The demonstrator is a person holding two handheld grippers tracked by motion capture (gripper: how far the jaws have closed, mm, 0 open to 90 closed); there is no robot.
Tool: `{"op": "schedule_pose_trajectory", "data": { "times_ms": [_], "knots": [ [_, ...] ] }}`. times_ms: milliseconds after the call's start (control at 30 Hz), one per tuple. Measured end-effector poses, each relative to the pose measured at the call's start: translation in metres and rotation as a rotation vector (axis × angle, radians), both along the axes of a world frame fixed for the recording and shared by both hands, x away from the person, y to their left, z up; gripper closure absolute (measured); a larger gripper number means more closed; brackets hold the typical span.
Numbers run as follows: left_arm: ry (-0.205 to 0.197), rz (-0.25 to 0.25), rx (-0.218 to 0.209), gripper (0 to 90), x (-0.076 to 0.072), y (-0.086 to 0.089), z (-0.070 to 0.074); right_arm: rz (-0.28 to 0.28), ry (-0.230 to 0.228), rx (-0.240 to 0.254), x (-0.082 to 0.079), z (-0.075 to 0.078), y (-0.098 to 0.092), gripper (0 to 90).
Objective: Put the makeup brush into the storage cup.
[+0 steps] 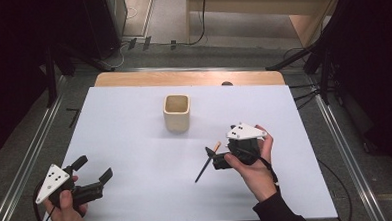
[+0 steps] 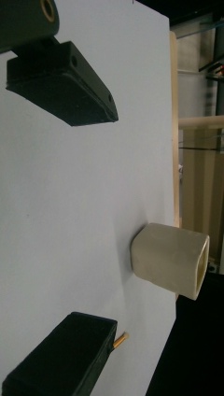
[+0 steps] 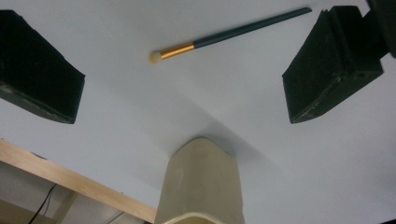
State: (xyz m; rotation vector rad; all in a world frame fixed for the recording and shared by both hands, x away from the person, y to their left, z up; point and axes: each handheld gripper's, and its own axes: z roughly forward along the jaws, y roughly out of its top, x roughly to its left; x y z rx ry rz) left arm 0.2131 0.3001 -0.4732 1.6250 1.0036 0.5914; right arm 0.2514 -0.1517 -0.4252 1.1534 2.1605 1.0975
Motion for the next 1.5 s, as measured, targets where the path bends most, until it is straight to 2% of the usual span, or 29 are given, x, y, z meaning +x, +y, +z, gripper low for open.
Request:
{"op": "schedule_pose_trajectory", "data": {
  "times_ms": [33,100,200,300,400,433,500,633,700,833,933,1100,1267,1367,1400,1500],
  "knots": [
    [0.001,0.001,-0.001,3.4,0.0,0.0,0.0,0.013,0.027,-0.009,0.003,-0.002,0.002,0.0],
    [0.001,0.0,-0.001,3.4,0.0,0.0,0.0,0.018,0.037,-0.016,0.004,-0.002,0.003,0.0],
    [0.001,0.0,-0.002,3.4,0.0,0.0,0.0,0.031,0.088,-0.046,0.008,-0.006,0.009,0.0],
    [0.002,0.0,-0.003,3.4,0.0,0.0,0.0,0.035,0.11,-0.057,0.01,-0.008,0.011,0.0],
    [0.003,-0.002,-0.001,3.4,0.0,0.0,0.0,0.039,0.149,-0.072,0.013,-0.011,0.014,0.0],
    [0.004,-0.002,-0.001,3.4,0.0,0.0,0.0,0.039,0.176,-0.08,0.014,-0.012,0.016,0.0],
    [0.004,-0.002,-0.002,3.4,0.0,0.0,0.0,0.046,0.183,-0.088,0.016,-0.013,0.017,0.0],
    [0.005,-0.004,-0.001,3.4,0.0,0.0,0.0,0.041,0.236,-0.113,0.02,-0.017,0.021,0.4],
    [0.006,-0.004,-0.002,3.4,0.0,0.0,0.0,0.018,0.258,-0.127,0.023,-0.02,0.023,4.2],
    [0.007,-0.004,-0.005,3.4,0.001,-0.001,-0.001,0.01,0.286,-0.134,0.025,-0.023,0.025,5.1],
    [0.008,-0.004,-0.006,3.4,0.001,-0.001,-0.001,-0.024,0.315,-0.131,0.03,-0.027,0.027,5.7],
    [0.007,-0.004,-0.006,3.4,0.001,-0.001,-0.001,-0.032,0.346,-0.138,0.034,-0.032,0.028,6.4],
    [0.008,-0.006,-0.004,3.4,0.001,0.0,-0.001,-0.049,0.414,-0.15,0.038,-0.039,0.031,7.9],
    [0.009,-0.005,-0.004,3.4,0.001,0.0,-0.001,-0.06,0.415,-0.163,0.039,-0.041,0.032,11.0],
    [0.01,-0.006,-0.003,3.4,0.001,0.0,-0.001,-0.075,0.434,-0.166,0.04,-0.042,0.032,13.3],
    [0.011,-0.004,-0.003,3.4,0.001,0.0,-0.001,-0.079,0.446,-0.173,0.041,-0.044,0.033,13.9]
  ]
}}
